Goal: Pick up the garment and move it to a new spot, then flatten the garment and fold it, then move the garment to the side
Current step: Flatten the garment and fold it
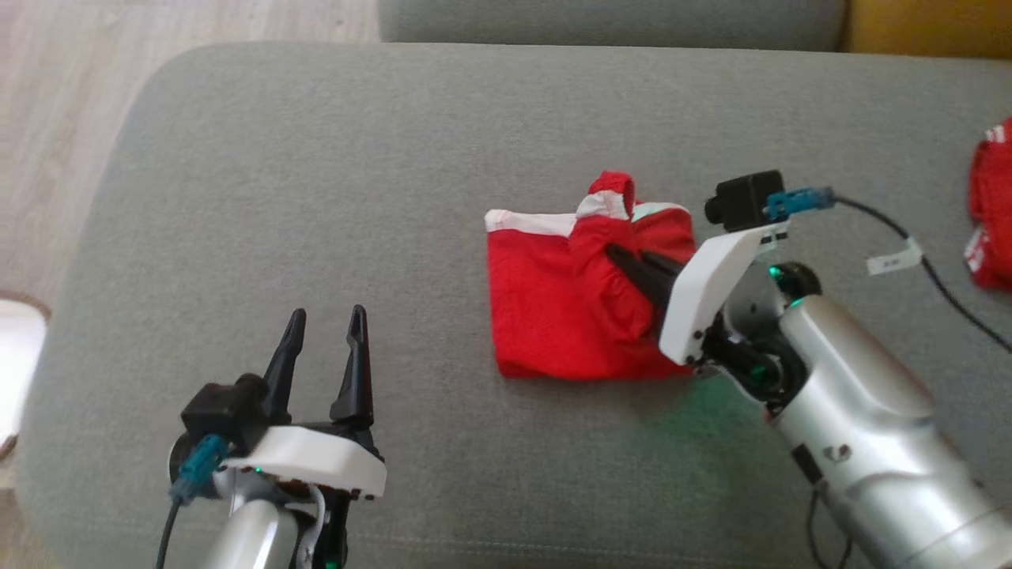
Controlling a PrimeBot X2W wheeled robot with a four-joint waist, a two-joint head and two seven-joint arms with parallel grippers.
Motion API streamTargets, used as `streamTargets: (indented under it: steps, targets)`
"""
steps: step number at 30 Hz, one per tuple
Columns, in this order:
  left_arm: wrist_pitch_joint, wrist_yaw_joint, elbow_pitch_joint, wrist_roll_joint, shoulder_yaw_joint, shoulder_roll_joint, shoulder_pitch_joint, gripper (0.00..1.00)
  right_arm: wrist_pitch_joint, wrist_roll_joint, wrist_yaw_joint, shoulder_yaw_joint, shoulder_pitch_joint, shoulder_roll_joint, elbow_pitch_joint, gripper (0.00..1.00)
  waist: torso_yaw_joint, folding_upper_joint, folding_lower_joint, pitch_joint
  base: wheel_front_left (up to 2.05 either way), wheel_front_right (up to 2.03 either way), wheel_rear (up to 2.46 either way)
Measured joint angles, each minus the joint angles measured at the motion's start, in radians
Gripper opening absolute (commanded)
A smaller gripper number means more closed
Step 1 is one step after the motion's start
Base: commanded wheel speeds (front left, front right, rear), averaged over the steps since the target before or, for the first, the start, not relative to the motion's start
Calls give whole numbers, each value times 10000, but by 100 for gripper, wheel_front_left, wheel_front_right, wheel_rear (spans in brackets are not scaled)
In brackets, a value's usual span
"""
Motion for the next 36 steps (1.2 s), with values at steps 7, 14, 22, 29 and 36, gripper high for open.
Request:
streamTargets:
  steps: [7, 14, 22, 29, 36]
  targets:
    - [0, 0, 50, -13, -27, -12, 1, 100, -721, -314, 0, -134, -43, 869, 1572, 0, 541, 0, 0, 17, 0, 0, 0]
    - [0, -4, 113, -15, -63, -36, 1, 100, -1323, -284, 0, -58, -512, 1371, 2535, 100, 837, 0, 0, -21, 0, 0, 0]
    - [0, -4, 146, -40, -63, -65, 3, 100, -1764, 479, 0, 660, -603, 1482, 2410, 100, 848, 0, 0, -141, 0, 0, 0]
    - [0, -8, 142, -38, -8, -86, 0, 100, -4088, -186, 0, 600, -1001, 1482, 2685, 100, 613, 0, 0, -408, 0, 0, 0]
    - [0, 69, 274, -10, 105, -142, -8, 100, -6270, -1992, 0, -667, -1182, 1331, 3973, 100, 156, 0, 0, -909, 0, 0, 0]
